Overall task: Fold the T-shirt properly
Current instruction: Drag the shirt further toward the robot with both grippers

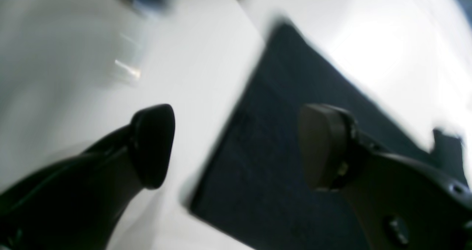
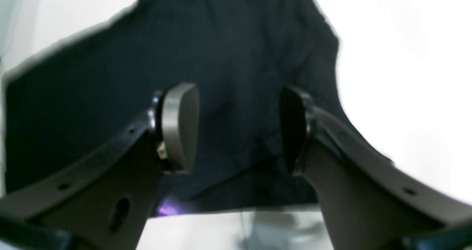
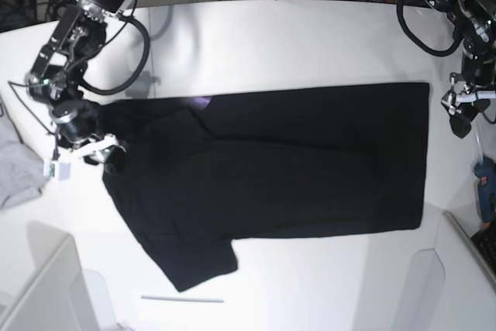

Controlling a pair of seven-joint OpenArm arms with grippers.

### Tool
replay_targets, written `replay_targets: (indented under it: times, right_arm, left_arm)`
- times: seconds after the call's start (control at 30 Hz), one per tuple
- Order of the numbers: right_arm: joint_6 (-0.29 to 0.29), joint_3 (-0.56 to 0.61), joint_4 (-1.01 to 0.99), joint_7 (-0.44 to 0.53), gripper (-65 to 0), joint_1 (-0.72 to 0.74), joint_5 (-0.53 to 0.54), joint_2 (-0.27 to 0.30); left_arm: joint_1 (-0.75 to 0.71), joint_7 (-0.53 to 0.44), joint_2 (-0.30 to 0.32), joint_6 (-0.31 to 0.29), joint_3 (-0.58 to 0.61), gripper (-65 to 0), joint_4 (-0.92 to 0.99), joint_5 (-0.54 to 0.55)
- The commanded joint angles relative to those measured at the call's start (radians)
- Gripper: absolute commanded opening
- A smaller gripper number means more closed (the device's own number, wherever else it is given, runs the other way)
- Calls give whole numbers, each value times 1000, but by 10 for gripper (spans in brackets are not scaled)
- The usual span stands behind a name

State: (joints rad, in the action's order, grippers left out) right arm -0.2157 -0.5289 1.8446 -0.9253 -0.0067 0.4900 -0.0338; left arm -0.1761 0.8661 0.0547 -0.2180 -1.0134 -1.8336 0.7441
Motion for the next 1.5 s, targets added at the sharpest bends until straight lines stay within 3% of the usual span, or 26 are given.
replay_targets:
  times: [0.0, 0.1, 0.2, 0.33, 0.47, 0.67, 0.8, 1.03, 1.27, 1.47]
  right_arm:
    - [19, -24, 50, 22, -318, -13, 6, 1]
    - [77, -83, 122, 22, -317, -101, 8, -44]
    - [78, -150, 128, 22, -317, -164, 8, -93]
    - [78, -178, 62, 32, -317, -207, 40, -102]
    - [85, -247, -47, 32, -317, -194, 118, -102]
    - [85, -284, -162, 48, -317, -157, 125, -99]
    - [85, -274, -210, 136, -317, -152, 123, -99]
    - [85, -273, -313, 142, -317, -88, 123, -64]
    - [69, -273, -228, 145, -315, -114, 131, -82]
    - [48, -273, -271, 144, -317, -71, 123, -79]
  left_arm:
    - [-17, -9, 14, -39, -48, -150, -16, 59]
    - [-107, -9, 17, -90, -112, -153, -8, 164]
    - [-199, -9, 15, -120, -109, -155, -8, 188]
    - [-254, -9, 15, -165, -109, -155, 56, 187]
    - [-259, -9, 20, -166, -109, -155, 173, 185]
    - [-248, -15, 20, -166, -15, -156, 196, 25]
    - [-205, -15, 14, -166, 12, -156, 220, -10]
    - [-124, -15, 14, -162, 64, -156, 229, -114]
    - [-95, -15, 10, -162, 86, -156, 229, -119]
    - [-58, -11, 9, -162, 86, -156, 237, -123]
